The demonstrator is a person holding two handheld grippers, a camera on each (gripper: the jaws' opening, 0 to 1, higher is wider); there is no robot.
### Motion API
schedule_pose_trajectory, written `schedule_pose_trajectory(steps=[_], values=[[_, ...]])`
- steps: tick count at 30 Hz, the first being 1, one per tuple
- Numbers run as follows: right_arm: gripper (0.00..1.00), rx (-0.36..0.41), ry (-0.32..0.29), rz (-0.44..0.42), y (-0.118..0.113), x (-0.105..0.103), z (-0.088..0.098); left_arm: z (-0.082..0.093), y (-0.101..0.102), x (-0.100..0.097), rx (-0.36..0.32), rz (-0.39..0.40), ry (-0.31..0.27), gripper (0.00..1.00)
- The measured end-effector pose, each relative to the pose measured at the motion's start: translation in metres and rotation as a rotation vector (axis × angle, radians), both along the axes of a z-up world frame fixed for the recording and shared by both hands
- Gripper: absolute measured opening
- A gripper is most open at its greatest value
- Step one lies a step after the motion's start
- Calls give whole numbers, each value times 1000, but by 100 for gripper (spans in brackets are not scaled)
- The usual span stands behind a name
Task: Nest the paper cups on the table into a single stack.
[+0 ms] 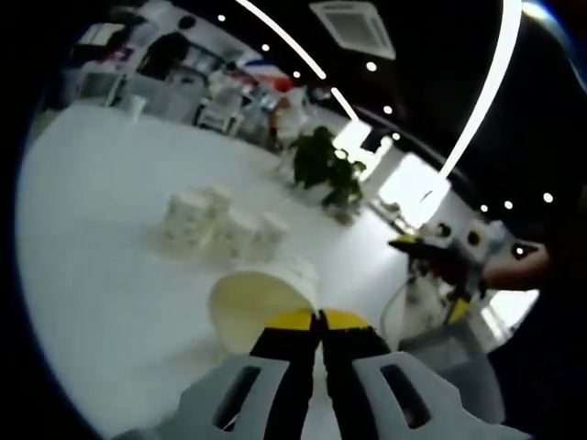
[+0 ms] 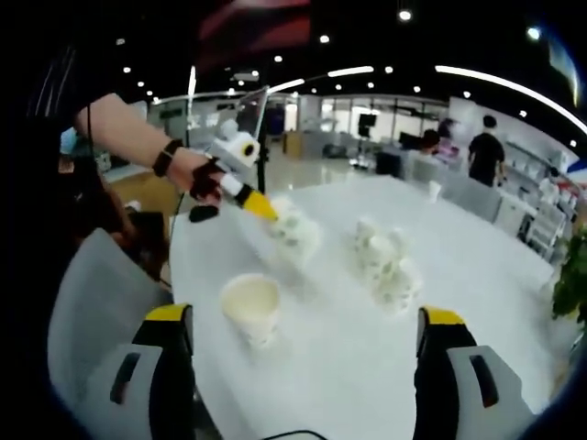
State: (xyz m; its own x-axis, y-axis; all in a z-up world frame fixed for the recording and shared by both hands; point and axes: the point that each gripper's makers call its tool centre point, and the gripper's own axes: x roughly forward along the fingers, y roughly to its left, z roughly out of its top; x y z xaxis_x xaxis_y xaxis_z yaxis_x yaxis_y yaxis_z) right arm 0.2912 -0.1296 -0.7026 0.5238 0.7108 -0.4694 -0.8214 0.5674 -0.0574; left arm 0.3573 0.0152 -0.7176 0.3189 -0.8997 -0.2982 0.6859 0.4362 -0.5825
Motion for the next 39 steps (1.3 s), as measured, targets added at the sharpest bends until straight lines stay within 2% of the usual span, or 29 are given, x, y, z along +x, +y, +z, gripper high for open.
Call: schedule_pose_trajectory(steps=[8,22,34,39], values=[[100,11,3,-1,6,1,-2,2,-12,-16,73,-74,-33,0],[100,31,13,-7,7,2,-10,17,-34,-33,141,-188,-96,0],[100,46,18,0,15,2,-11,16,-37,-49,208,-251,-108,0],[100,50,19,3,17,2,-12,23,-39,-53,233,-273,-133,0]])
